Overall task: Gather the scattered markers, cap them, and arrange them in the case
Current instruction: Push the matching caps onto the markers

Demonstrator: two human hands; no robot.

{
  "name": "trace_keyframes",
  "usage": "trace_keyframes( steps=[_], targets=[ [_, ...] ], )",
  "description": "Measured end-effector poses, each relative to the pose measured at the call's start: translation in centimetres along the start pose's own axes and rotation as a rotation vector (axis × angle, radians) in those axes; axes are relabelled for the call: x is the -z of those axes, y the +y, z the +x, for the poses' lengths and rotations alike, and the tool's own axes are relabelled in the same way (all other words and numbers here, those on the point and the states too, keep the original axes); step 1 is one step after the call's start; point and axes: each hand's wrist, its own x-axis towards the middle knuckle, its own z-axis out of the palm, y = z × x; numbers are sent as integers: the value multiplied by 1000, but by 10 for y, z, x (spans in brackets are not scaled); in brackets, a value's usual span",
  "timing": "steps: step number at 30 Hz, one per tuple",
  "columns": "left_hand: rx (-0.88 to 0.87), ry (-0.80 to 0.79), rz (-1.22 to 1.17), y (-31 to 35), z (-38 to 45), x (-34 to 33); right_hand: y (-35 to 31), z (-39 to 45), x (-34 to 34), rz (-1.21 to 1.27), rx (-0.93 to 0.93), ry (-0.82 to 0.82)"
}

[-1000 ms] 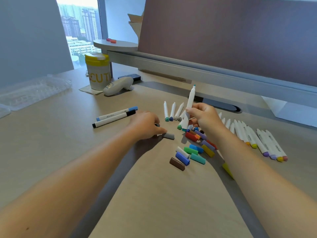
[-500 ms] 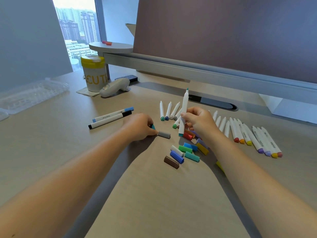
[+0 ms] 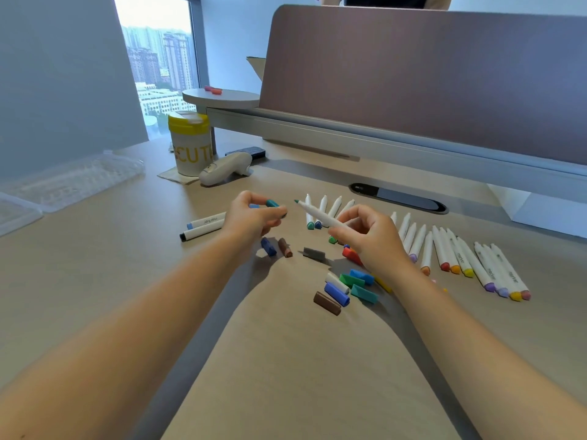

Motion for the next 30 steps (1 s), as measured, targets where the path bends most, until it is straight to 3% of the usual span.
trace_keyframes(
  steps=[9,18,25,30],
  targets=[
    [45,18,-114,2,-7,6,-6,-3,-11,-84,43,-26],
    [-81,18,32,0,-15,-1,-12,-6,-29,-111,44,34],
    [-84,-15,-4,3,-16,-5,-16,-4,-41,-75,46,90],
    [-54,-43,-24,2,-13,-8,-22,-3,-44,-25,78,7]
  ],
)
